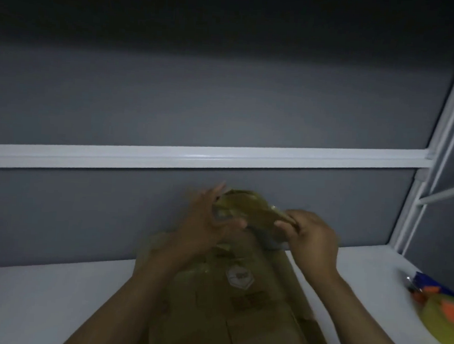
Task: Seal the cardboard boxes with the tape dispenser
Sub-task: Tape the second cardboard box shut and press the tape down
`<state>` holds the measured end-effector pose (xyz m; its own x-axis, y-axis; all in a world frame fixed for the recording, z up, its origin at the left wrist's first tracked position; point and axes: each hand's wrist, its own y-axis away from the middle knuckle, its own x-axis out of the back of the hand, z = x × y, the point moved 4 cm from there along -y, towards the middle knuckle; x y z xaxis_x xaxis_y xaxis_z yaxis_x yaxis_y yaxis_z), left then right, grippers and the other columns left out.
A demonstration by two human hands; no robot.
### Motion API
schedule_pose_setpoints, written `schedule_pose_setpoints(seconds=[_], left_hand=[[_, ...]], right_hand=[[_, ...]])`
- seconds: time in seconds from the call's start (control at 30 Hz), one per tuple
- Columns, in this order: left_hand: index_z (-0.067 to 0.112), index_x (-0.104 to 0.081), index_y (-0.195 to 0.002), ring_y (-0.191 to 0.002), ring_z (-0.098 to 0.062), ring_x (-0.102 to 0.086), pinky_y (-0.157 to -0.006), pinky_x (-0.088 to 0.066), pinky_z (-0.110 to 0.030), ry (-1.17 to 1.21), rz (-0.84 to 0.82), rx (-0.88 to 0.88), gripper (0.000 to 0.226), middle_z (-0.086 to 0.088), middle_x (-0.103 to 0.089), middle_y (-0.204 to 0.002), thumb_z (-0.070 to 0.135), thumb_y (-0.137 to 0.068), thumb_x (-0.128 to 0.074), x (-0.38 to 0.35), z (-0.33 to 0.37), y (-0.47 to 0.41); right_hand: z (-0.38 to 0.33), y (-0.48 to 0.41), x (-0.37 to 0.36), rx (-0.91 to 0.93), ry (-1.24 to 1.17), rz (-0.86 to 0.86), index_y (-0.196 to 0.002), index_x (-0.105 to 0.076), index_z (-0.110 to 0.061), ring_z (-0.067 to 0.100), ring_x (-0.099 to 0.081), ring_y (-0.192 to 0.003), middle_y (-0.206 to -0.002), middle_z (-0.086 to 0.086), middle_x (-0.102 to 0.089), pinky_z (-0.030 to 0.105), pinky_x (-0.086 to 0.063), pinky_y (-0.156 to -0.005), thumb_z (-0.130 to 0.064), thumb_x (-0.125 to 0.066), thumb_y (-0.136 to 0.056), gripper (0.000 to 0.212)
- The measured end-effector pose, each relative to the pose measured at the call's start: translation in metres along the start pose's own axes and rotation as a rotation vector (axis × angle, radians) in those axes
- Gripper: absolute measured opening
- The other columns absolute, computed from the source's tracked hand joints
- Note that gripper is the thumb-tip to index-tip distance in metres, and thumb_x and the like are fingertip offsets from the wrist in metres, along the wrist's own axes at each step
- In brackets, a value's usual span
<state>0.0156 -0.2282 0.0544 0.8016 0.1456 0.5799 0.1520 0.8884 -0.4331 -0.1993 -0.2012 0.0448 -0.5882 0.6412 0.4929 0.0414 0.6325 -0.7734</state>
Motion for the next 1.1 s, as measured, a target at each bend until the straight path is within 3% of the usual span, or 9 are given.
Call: schedule_pose_setpoints(seconds=[0.1,0.23,0.3,0.47,0.6,0.67,0.83,0.97,1.1], left_hand=[[0.03,-0.044,-0.141,-0.114,-0.005,-0.035,-0.099,-0.033,-0.024,-0.161,-0.046,-0.055,0.103,0.006,-0.036,-0.129,0.077,-0.051,-0.06,-0.023,0.007,-0.026],[0.02,-0.065,-0.092,-0.079,-0.007,-0.059,-0.068,-0.043,-0.033,-0.224,-0.155,-0.036,0.062,0.004,-0.064,-0.087,0.072,-0.058,-0.056,-0.061,0.023,-0.051],[0.014,-0.067,-0.087,-0.078,-0.013,-0.063,-0.07,-0.047,-0.037,-0.217,-0.195,-0.031,0.058,-0.001,-0.068,-0.081,0.067,-0.064,-0.058,-0.085,0.032,-0.057],[0.008,-0.067,-0.08,-0.069,-0.01,-0.057,-0.064,-0.043,-0.028,-0.215,-0.214,0.022,0.026,-0.005,-0.065,-0.074,0.032,-0.08,-0.075,-0.152,0.068,-0.062],[0.024,-0.063,-0.067,-0.063,0.003,-0.057,-0.056,-0.041,-0.014,-0.19,-0.23,0.133,0.02,0.012,-0.06,-0.063,0.031,-0.081,-0.076,-0.207,0.099,-0.063],[0.03,-0.061,-0.064,-0.056,0.012,-0.054,-0.051,-0.036,-0.005,-0.128,-0.257,0.204,0.024,0.018,-0.057,-0.06,0.03,-0.086,-0.072,-0.229,0.115,-0.058],[0.006,-0.069,-0.074,-0.063,-0.006,-0.06,-0.062,-0.045,-0.017,0.149,-0.248,0.37,0.035,0.004,-0.066,-0.069,0.03,-0.096,-0.058,-0.27,0.143,-0.031],[-0.01,-0.062,-0.082,-0.065,-0.02,-0.054,-0.066,-0.043,-0.03,0.266,-0.11,0.451,0.041,-0.022,-0.062,-0.071,0.028,-0.097,-0.057,-0.297,0.145,-0.008],[0.0,-0.057,-0.066,-0.059,-0.018,-0.044,-0.057,-0.033,-0.025,0.228,0.01,0.604,0.034,-0.016,-0.048,-0.062,0.019,-0.093,-0.06,-0.313,0.135,0.011]], right_hand=[[0.047,-0.017,0.02,-0.281,-0.242,-0.188,-0.068,-0.063,-0.022,0.02,-0.061,-0.065,-0.066,-0.001,-0.065,0.033,-0.049,-0.059,-0.028,-0.071,-0.084,0.019],[0.1,-0.025,0.044,-0.436,-0.462,-0.255,-0.08,-0.07,-0.02,0.019,-0.068,-0.07,-0.073,-0.003,-0.072,0.027,-0.055,-0.059,-0.017,-0.073,-0.082,0.005],[0.131,-0.026,0.05,-0.493,-0.473,-0.265,-0.086,-0.069,-0.015,0.022,-0.069,-0.075,-0.081,0.002,-0.073,0.035,-0.057,-0.065,-0.019,-0.074,-0.082,0.008],[0.202,-0.027,0.048,-0.305,-0.153,-0.172,-0.089,-0.059,-0.016,0.022,-0.06,-0.081,-0.085,-0.001,-0.062,0.037,-0.047,-0.068,-0.069,-0.055,-0.071,0.056],[0.244,-0.017,0.034,-0.501,-0.356,-0.356,-0.15,-0.022,-0.015,0.026,-0.041,-0.131,-0.146,0.007,-0.039,0.048,-0.041,-0.104,-0.06,-0.059,-0.082,0.089],[0.262,-0.011,0.036,-0.556,-0.521,-0.468,-0.153,-0.011,-0.027,0.022,-0.039,-0.134,-0.152,0.0,-0.032,0.048,-0.038,-0.107,-0.07,-0.054,-0.077,0.098],[0.271,0.003,0.059,-0.7,-0.948,-0.661,-0.137,-0.038,-0.048,0.011,-0.055,-0.117,-0.135,-0.011,-0.054,0.045,-0.045,-0.103,-0.081,-0.057,-0.06,0.087],[0.27,0.018,0.071,-0.762,-1.021,-0.83,-0.142,-0.033,-0.048,0.01,-0.055,-0.118,-0.134,-0.014,-0.053,0.042,-0.048,-0.098,-0.078,-0.059,-0.062,0.089],[0.281,0.027,0.075,-0.691,-0.739,-0.86,-0.111,-0.053,-0.052,0.016,-0.064,-0.101,-0.111,-0.007,-0.066,0.047,-0.054,-0.09,-0.039,-0.06,-0.086,0.029]])
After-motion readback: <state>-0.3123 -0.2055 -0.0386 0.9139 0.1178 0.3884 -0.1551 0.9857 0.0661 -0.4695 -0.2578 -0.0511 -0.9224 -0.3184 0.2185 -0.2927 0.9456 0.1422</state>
